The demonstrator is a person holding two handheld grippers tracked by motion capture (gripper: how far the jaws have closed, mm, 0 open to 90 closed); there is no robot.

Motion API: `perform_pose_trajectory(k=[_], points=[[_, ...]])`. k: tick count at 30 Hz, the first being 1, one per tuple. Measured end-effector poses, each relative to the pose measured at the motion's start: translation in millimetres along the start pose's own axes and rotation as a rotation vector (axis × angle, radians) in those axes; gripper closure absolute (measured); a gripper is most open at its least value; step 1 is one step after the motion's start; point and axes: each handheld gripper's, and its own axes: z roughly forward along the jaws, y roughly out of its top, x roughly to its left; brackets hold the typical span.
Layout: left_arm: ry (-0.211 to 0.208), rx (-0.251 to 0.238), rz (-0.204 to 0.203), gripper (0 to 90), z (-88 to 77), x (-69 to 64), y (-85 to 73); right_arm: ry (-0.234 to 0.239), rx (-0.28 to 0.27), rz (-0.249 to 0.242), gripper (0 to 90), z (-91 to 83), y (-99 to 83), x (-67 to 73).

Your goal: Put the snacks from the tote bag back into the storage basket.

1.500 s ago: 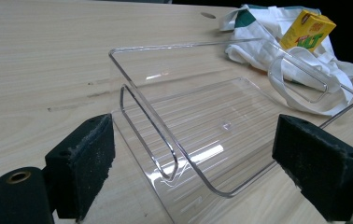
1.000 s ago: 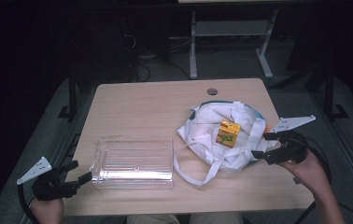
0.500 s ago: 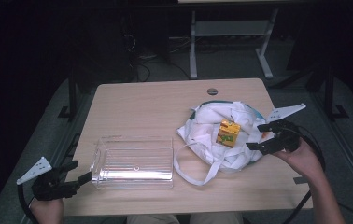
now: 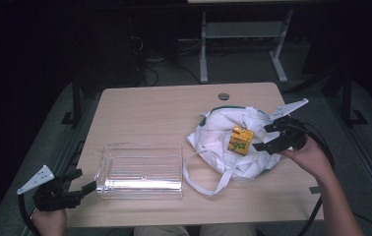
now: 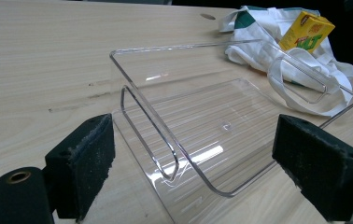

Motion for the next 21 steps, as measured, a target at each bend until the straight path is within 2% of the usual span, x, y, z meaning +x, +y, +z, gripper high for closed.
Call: perform_pose_trajectory(k=[15,21], points=[[0.001,-0.006,-0.006,12.8,-0.7,0.2,0.0,0.012,0.057,-0.038,16.5,20.8,24.2,-6.7],[0.001,-0.008,-0.007,12.8,-1.2,0.3,0.0,0.011,0.084,-0.047,16.6,30.6,27.1,-8.9]])
